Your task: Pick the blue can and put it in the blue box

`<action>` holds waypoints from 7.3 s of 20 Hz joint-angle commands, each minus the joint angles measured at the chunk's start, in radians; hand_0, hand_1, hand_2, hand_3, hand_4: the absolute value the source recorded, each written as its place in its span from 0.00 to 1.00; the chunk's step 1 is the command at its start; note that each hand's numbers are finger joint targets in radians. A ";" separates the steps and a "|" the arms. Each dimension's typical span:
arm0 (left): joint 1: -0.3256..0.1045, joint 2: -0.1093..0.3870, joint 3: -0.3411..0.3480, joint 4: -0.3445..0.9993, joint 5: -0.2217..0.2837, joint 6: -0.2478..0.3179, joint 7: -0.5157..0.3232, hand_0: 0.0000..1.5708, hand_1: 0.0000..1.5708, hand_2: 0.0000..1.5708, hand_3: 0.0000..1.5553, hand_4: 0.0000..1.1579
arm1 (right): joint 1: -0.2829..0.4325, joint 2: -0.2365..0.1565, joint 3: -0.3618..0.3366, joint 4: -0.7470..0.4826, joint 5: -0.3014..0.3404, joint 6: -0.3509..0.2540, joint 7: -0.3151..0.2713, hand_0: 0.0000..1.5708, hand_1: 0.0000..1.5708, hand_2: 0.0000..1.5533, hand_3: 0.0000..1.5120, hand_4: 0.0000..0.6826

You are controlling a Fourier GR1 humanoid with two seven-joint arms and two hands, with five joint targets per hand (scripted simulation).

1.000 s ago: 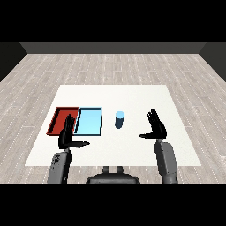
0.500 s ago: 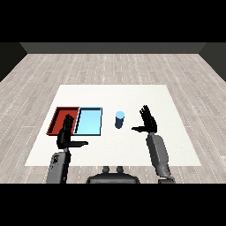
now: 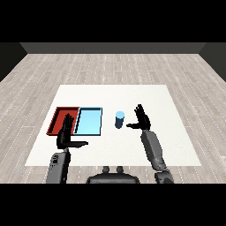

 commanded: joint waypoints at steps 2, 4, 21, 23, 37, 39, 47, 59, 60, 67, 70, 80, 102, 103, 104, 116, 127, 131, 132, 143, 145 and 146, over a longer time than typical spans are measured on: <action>0.053 -0.006 -0.005 -0.022 -0.016 0.003 -0.024 0.00 0.00 0.00 0.00 0.00 | -0.089 0.012 0.014 0.229 -0.006 0.001 -0.134 0.00 0.00 0.00 0.00 0.00; 0.015 -0.039 -0.032 0.032 -0.030 0.019 -0.031 0.00 0.00 0.00 0.00 0.00 | -0.122 0.012 0.029 0.245 -0.043 -0.003 -0.113 0.00 0.00 0.00 0.00 0.00; -0.045 -0.034 -0.008 0.114 -0.033 0.026 -0.085 0.00 0.00 0.00 0.00 0.00 | -0.192 -0.032 0.198 0.389 -0.110 -0.074 -0.170 0.00 0.00 0.00 0.00 0.00; -0.043 0.022 0.037 0.041 0.021 -0.012 0.003 0.00 0.00 0.00 0.00 0.00 | -0.338 0.012 0.213 0.557 -0.152 -0.117 -0.232 0.00 0.00 0.00 0.00 0.00; 0.006 0.003 0.018 -0.070 0.043 -0.005 0.067 0.00 0.00 0.00 0.00 0.00 | -0.401 0.012 0.536 0.655 -0.445 -0.180 -0.272 0.00 0.00 0.00 0.00 0.00; -0.073 -0.004 0.028 0.016 0.047 0.003 0.059 0.00 0.00 0.00 0.00 0.00 | -0.444 0.012 0.490 0.663 -0.428 -0.184 -0.215 0.00 0.00 0.00 0.00 0.00; 0.038 0.006 0.043 -0.035 0.063 -0.029 0.000 0.00 0.00 0.00 0.00 0.00 | -0.430 0.012 0.678 0.552 -0.575 -0.324 -0.172 0.00 0.00 0.00 0.00 0.00; -0.010 0.002 0.050 0.005 0.046 -0.001 0.016 0.00 0.00 0.00 0.00 0.00 | -0.459 0.012 0.842 0.695 -0.440 -0.582 -0.055 0.94 0.94 0.99 0.99 0.78; 0.017 0.014 0.052 -0.044 0.063 -0.017 0.037 0.00 0.00 0.00 0.00 0.00 | -0.474 0.012 0.828 0.742 -0.438 -0.552 -0.055 0.97 0.97 0.99 0.99 0.77; -0.026 0.025 0.048 0.028 0.063 -0.048 0.012 0.00 0.00 0.00 0.00 0.00 | -0.553 -0.010 0.745 0.675 -0.409 -0.504 -0.113 0.95 0.95 0.95 0.93 0.83; -0.081 -0.015 -0.009 0.025 0.006 0.016 0.094 0.00 0.00 0.00 0.00 0.00 | -0.481 -0.035 0.759 0.595 -0.369 -0.473 -0.181 0.96 0.96 0.95 0.93 0.82; -0.111 -0.057 -0.186 0.004 -0.064 0.082 0.156 0.00 0.00 0.00 0.00 0.00 | -0.375 -0.242 0.741 0.173 -0.283 -0.565 -0.032 0.96 0.96 0.95 0.93 0.86; -0.259 -0.058 -0.415 0.242 0.039 0.290 0.089 0.00 0.00 0.00 0.00 0.00 | -0.181 -0.258 0.655 -0.441 0.092 -0.647 0.327 0.94 0.94 0.93 0.91 0.85; -0.306 -0.058 -0.381 0.215 0.025 0.283 0.173 0.00 0.00 0.00 0.00 0.00 | -0.145 -0.277 0.605 -0.463 0.085 -0.613 0.312 0.93 0.93 0.93 0.91 0.85; -0.186 -0.058 -0.472 0.158 0.019 0.305 0.092 0.00 0.00 0.00 0.00 0.00 | -0.112 -0.272 0.646 -0.509 0.122 -0.638 0.324 0.93 0.93 0.92 0.91 0.86; -0.275 -0.058 -0.421 0.236 0.019 0.298 0.101 0.00 0.00 0.00 0.00 0.00 | -0.095 -0.127 0.500 -0.432 0.275 -0.470 0.307 0.94 0.94 0.93 0.91 0.84; -0.373 -0.058 -0.438 0.450 0.094 0.328 0.056 0.00 0.00 0.00 0.00 0.00 | -0.047 -0.046 0.487 -0.470 0.403 -0.412 0.327 0.95 0.95 0.94 0.92 0.85; -0.392 -0.058 -0.469 0.436 0.108 0.373 0.085 0.00 0.00 0.00 0.00 0.00 | -0.107 0.000 0.472 -0.524 0.466 -0.400 0.453 0.94 0.94 0.93 0.92 0.86; -0.414 -0.058 -0.523 0.552 0.142 0.417 -0.020 0.00 0.00 0.00 0.00 0.00 | -0.008 -0.025 0.497 -0.552 0.450 -0.389 0.404 0.94 0.94 0.94 0.92 0.85; -0.519 -0.058 -0.530 0.513 0.186 0.440 0.094 0.00 0.00 0.00 0.00 0.00 | -0.031 0.012 0.494 -0.479 0.474 -0.372 0.354 0.96 0.96 0.94 0.91 0.80; -0.571 -0.058 -0.506 0.601 0.223 0.395 0.066 0.00 0.00 0.00 0.00 0.00 | -0.038 0.012 0.564 -0.556 0.484 -0.427 0.433 0.95 0.95 0.94 0.91 0.79; -0.471 -0.058 -0.619 0.516 0.226 0.494 0.051 0.00 0.00 0.00 0.00 0.00 | -0.065 0.012 0.578 -0.505 0.439 -0.449 0.400 0.95 0.95 0.94 0.91 0.79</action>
